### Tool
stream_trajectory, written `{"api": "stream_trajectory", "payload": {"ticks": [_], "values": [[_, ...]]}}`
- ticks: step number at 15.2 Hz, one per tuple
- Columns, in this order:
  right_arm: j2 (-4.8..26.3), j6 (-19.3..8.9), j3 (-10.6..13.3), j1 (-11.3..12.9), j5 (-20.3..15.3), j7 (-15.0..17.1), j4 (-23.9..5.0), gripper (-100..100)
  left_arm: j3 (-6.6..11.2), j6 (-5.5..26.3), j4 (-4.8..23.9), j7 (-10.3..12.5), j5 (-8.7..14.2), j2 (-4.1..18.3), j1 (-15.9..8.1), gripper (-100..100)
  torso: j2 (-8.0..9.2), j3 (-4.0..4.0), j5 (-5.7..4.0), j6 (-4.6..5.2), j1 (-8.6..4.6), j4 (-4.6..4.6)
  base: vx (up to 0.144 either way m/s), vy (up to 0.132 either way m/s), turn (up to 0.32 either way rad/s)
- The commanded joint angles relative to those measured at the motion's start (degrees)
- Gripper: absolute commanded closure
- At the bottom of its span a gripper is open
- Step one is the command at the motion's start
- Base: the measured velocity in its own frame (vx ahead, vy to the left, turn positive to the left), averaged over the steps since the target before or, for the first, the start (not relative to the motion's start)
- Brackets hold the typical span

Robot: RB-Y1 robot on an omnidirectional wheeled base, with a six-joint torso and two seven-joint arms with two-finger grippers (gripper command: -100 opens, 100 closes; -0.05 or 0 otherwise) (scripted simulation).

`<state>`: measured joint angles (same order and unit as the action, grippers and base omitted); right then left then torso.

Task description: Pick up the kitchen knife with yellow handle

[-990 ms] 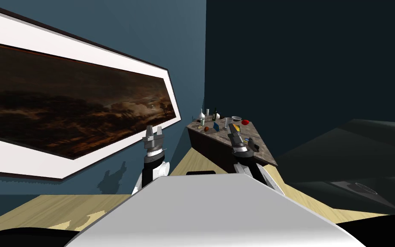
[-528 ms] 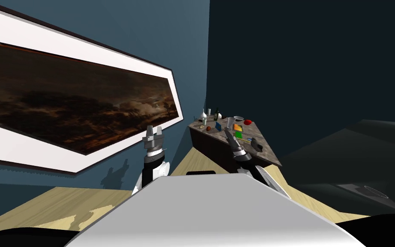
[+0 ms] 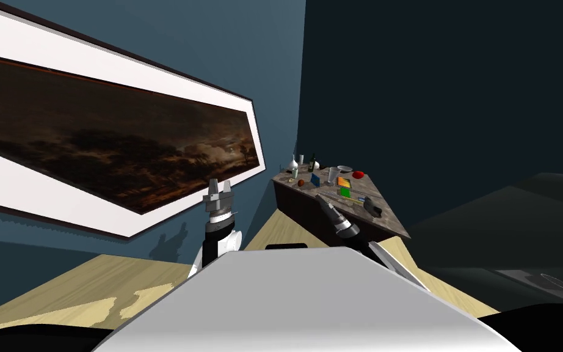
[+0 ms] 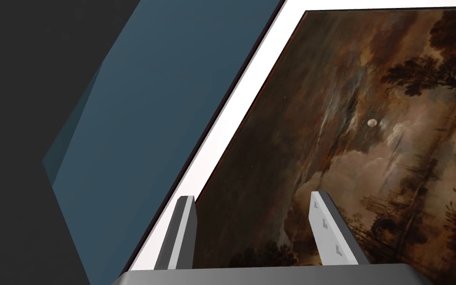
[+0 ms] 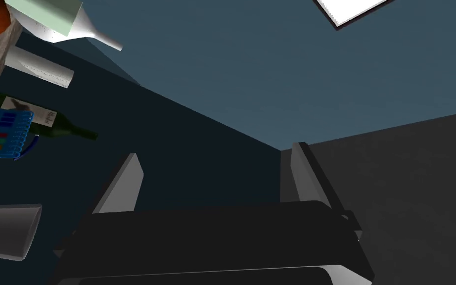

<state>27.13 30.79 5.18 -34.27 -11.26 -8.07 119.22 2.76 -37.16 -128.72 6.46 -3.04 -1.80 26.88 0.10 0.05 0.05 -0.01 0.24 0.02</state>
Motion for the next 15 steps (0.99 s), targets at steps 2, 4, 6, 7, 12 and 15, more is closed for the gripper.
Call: {"api": "stream_trajectory", "payload": {"ticks": [2, 4, 6, 7, 12, 15], "values": [[4.1, 1.6, 1.2, -1.5, -1.2, -0.5, -3.6, -100, 0.00, 0.0, 0.0, 0.0, 0.0, 0.0, 0.0, 0, -0.01, 0.00, 0.01, 0.00, 0.02, 0.00, -0.010, 0.078, 0.069], [7.0, 2.2, 1.8, -2.4, -1.9, -0.7, -5.7, -100, 0.00, 0.0, 0.0, 0.0, 0.0, 0.0, 0.0, 0, -0.05, -0.03, 0.02, 0.01, 0.06, -0.01, 0.001, 0.085, 0.064], [9.9, 2.9, 2.4, -3.3, -2.5, -0.9, -7.5, -100, 0.00, 0.0, 0.0, 0.0, 0.0, 0.0, 0.0, 0, -0.06, -0.03, 0.03, 0.01, 0.08, -0.01, -0.008, 0.079, 0.067], [11.4, 2.9, 2.4, -3.3, -2.5, -0.9, -7.8, -100, 0.00, 0.0, 0.0, 0.0, 0.0, 0.0, 0.0, 0, -0.04, -0.02, 0.02, 0.00, 0.07, -0.01, -0.009, 0.069, 0.055], [17.5, 4.2, 3.6, -5.1, -3.8, -1.3, -11.9, -100, 0.00, 0.0, 0.0, 0.0, 0.0, 0.0, 0.0, 0, -0.05, -0.02, 0.01, 0.01, 0.01, -0.01, -0.004, 0.060, 0.059], [20.8, 4.9, 4.2, -6.0, -4.5, -1.5, -14.0, -100, 0.00, 0.0, 0.0, 0.0, 0.0, 0.0, 0.0, 0, -0.10, -0.05, 0.00, -0.01, -0.02, -0.02, 0.009, 0.057, 0.052]]}}
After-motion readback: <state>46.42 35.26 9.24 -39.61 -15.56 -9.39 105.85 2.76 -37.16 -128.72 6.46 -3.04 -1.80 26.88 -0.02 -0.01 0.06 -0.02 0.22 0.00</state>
